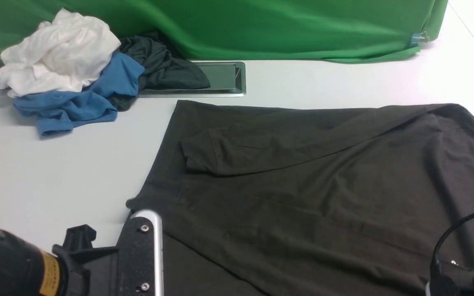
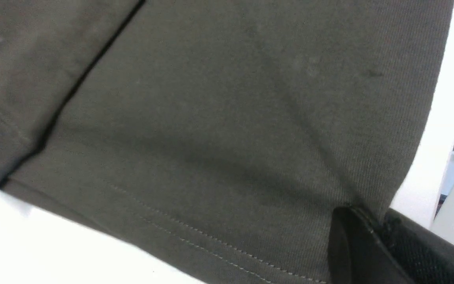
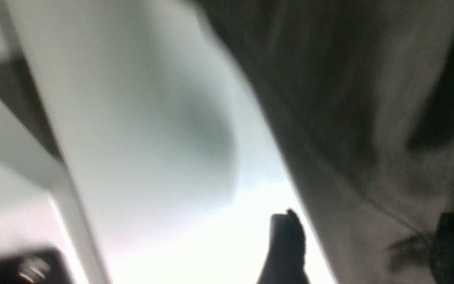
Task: Fold a long-sleeved shirt on a white desktop.
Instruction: 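Grasp the near edge of the shirt at its hem and shoulder corners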
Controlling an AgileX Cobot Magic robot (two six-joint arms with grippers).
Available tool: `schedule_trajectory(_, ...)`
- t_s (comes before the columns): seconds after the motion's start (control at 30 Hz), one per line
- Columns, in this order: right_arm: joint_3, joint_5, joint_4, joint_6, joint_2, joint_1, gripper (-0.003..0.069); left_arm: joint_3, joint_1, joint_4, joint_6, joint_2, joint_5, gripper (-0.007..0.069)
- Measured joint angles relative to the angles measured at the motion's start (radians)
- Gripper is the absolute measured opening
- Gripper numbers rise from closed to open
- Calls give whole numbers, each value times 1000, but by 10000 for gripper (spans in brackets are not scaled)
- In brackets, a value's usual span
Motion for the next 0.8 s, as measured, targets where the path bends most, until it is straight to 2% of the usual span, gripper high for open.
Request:
schedule_trajectory(0.13, 15, -7, -88, -15, 52, -53, 468, 0, 0, 4, -1, -25, 1, 27)
schedule_trajectory(0.17, 15, -26, -107, -27, 66, -94, 467, 0, 0, 7, -1, -29, 0, 27)
schedule_trajectory(0.47, 16, -127, -119, -139, 122, -386, 467, 0, 0, 0, -29, -30, 12, 27)
schedule_trajectory(0.53, 18, -151, -119, -157, 147, -424, 467, 0, 0, 0, -34, -30, 14, 27)
schedule_trajectory(0.8, 11, -188, -152, -224, 221, -452, 463, 0, 0, 0, -42, -30, 13, 27)
